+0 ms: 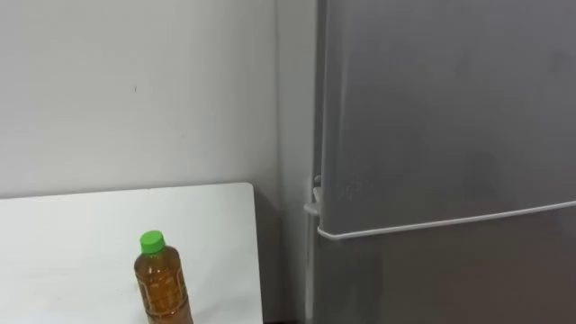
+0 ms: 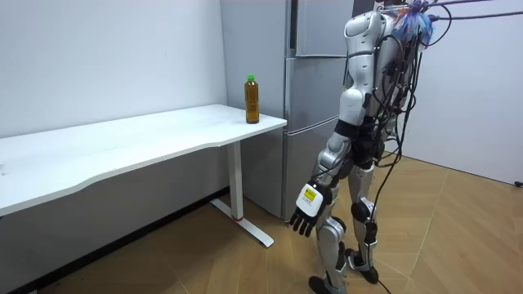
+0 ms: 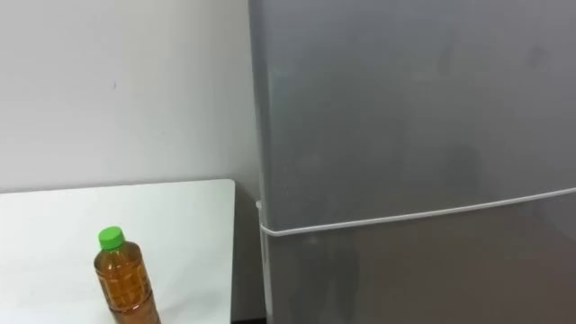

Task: Put the bottle in the upper fridge

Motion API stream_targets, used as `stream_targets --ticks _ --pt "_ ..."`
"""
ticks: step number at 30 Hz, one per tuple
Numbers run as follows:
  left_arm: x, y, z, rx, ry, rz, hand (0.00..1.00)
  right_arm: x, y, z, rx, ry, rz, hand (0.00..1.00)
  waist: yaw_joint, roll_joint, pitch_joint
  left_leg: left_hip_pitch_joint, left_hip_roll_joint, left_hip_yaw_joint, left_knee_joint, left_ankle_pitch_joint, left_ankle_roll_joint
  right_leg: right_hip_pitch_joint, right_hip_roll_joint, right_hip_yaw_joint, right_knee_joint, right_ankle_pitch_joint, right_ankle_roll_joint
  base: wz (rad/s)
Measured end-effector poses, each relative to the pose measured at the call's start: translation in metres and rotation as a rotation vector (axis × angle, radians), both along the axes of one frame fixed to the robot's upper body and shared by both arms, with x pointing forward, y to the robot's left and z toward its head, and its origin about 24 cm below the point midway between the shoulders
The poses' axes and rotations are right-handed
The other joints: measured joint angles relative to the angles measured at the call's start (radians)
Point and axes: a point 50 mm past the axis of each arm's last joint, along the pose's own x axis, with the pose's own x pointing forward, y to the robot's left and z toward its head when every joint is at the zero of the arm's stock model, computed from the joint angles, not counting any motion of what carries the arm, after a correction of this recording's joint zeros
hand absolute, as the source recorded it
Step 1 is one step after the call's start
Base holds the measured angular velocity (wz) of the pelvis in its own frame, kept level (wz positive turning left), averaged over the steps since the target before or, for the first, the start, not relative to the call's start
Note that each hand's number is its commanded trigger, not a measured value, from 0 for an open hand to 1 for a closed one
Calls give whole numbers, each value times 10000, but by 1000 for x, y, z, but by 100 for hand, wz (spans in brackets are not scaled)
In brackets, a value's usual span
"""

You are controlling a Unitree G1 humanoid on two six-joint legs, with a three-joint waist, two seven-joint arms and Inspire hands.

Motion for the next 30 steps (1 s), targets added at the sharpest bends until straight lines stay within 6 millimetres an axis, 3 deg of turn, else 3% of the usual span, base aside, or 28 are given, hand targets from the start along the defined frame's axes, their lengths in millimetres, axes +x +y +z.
stream_targets --ticks 16,23,28,30 --pt "8 -1 -1 65 -29 -571 0 0 0 0 3 -16 -125 0 -26 25 -4 -31 -8 -5 -16 -2 0 -61 -6 2 19 -30 2 0" --pt "9 7 2 494 -598 1392 0 -1 0 0 -241 83 -289 0 1 26 -6 -3 -7 8 4 -2 0 -36 -6 -13 23 -28 2 0" --pt "31 20 9 1110 -2052 2765 0 2 -4 0 -605 77 -228 0 9 148 -31 -2 5 -3 5 -4 -1 -51 0 5 57 -25 -2 0" --pt "47 28 14 1502 -3029 3227 0 3 -7 1 -810 48 -130 0 7 214 -4 -3 1 -5 -19 -5 3 -39 0 14 66 -23 0 0"
